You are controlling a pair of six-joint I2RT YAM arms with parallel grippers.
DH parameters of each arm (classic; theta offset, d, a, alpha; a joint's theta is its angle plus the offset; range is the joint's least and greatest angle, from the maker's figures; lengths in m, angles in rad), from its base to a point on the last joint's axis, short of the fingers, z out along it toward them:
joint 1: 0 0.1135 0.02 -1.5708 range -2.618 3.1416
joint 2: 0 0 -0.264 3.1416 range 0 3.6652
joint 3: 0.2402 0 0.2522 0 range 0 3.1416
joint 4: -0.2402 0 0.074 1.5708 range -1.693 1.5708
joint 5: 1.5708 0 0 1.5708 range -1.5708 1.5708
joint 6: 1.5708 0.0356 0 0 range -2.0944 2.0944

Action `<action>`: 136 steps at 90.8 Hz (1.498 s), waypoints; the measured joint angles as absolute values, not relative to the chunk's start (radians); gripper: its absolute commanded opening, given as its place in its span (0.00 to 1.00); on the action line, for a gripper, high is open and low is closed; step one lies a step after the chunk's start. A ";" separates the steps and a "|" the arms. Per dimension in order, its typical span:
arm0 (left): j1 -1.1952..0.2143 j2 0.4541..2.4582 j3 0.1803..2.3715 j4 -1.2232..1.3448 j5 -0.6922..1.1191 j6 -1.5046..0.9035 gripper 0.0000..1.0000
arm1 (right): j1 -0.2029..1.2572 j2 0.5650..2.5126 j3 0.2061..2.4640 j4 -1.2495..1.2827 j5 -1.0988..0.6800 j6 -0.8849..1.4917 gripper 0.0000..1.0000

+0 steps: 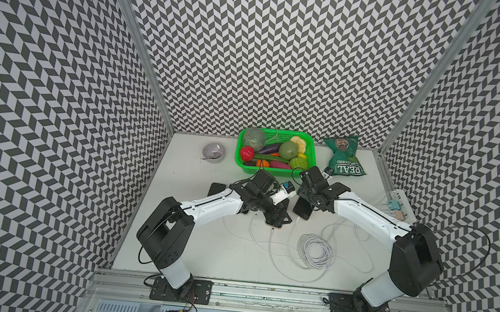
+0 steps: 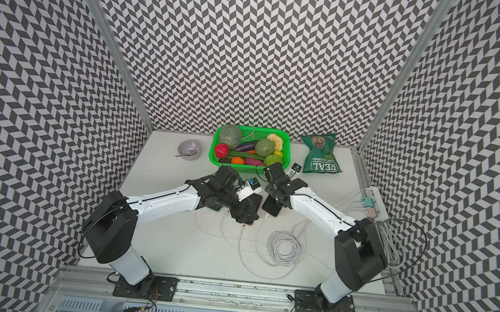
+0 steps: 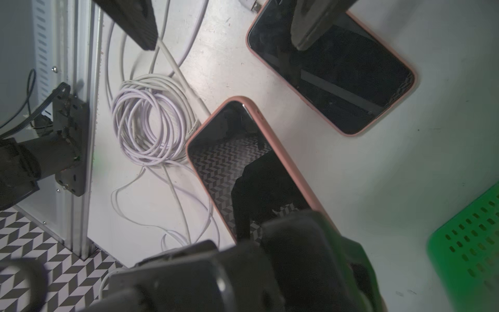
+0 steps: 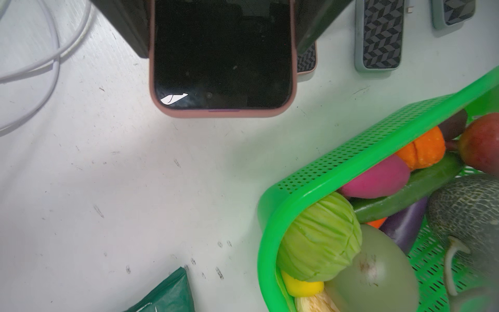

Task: Unplug the charging cable from the phone
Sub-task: Remove the charging cable from the phone.

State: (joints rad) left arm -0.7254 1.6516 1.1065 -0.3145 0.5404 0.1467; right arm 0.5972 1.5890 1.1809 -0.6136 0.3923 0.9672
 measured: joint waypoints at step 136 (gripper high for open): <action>-0.780 1.841 1.225 -0.430 0.721 0.141 0.00 | 0.593 1.545 1.176 -0.582 0.456 0.960 0.00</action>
